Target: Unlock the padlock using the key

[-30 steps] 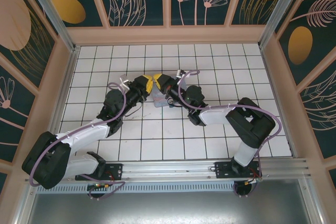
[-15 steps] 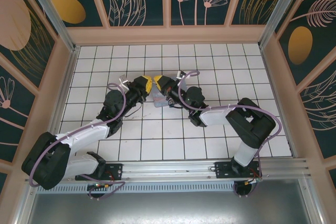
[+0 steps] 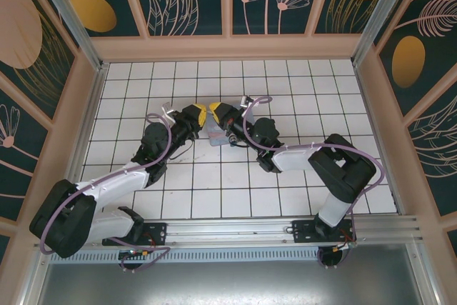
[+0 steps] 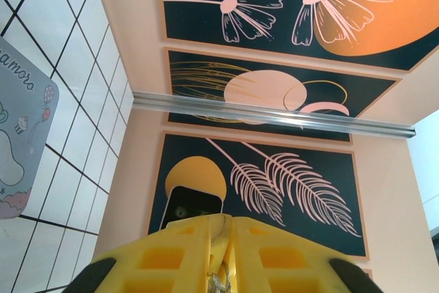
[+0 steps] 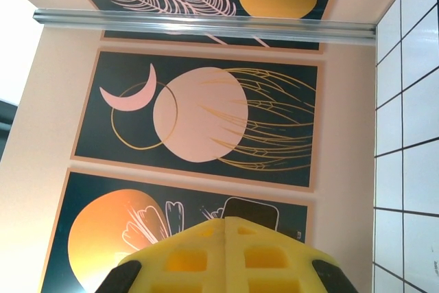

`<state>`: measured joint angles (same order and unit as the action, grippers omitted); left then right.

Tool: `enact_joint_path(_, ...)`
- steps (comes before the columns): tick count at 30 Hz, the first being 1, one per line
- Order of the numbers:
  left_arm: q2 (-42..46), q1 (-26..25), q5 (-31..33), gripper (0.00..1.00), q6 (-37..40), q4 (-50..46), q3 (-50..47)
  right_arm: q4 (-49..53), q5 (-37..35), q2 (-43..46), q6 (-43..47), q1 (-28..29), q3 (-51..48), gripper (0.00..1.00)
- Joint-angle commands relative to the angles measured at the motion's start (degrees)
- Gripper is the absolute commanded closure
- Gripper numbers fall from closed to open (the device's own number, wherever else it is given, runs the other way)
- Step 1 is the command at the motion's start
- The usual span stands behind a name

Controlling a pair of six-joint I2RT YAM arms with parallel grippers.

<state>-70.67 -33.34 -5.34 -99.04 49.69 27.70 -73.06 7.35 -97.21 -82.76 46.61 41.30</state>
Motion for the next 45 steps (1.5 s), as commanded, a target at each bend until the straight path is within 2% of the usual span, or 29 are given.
enact_joint_path(1, -0.39, -0.14, 0.03, 0.83, 0.78, 1.54, -0.19, -2.0, 0.83, 2.16, 1.47, 0.37, 0.31, 1.0)
enact_joint_path(15, -0.95, -0.14, -0.26, 1.0, 1.57, 1.81, -0.12, -1.65, 0.82, 2.19, 1.46, 0.35, 0.52, 1.0)
enact_joint_path(19, -1.05, -0.14, -0.11, 1.0, 3.19, 1.82, -0.02, -1.26, 0.82, 2.29, 1.37, 0.1, 0.37, 0.99)
enact_joint_path(22, -0.71, -0.04, 0.31, 1.0, 6.4, 0.89, 0.55, -1.3, 0.82, 3.06, 1.03, -0.67, -0.71, 0.73)
enact_joint_path(24, -0.28, 0.01, 0.66, 1.0, 9.62, -0.22, 1.31, -0.72, 0.65, 4.31, 0.76, -1.61, -2.33, 0.51)
enact_joint_path(26, 0.16, 0.08, 0.9, 1.0, 12.9, -2.11, 2.42, 0.1, 0.87, 6.24, 0.87, -2.66, -4.3, 0.38)
enact_joint_path(27, 0.26, 0.06, 0.85, 1.0, 14.62, -2.69, 3.06, 1.39, 0.91, 7.63, 1.17, -3.28, -5.7, 0.34)
enact_joint_path(33, -0.06, 0.3, -0.18, 1.0, 24.62, -5.1, 6.37, 13.18, 4.44, 17.32, 5.62, -7.99, -10.27, 0.3)
enact_joint_path(39, -2.63, 0.67, -5.15, 1.0, 37.47, -6.86, 11.72, 31.02, 9.66, 28.41, 16.77, -12.86, -9.05, 0.3)
enact_joint_path(45, -5.75, 0.69, -10.99, 1.0, 43.5, -3.09, 14.12, 36.1, 15.57, 31.81, 23.15, -16.99, -7.32, 0.32)
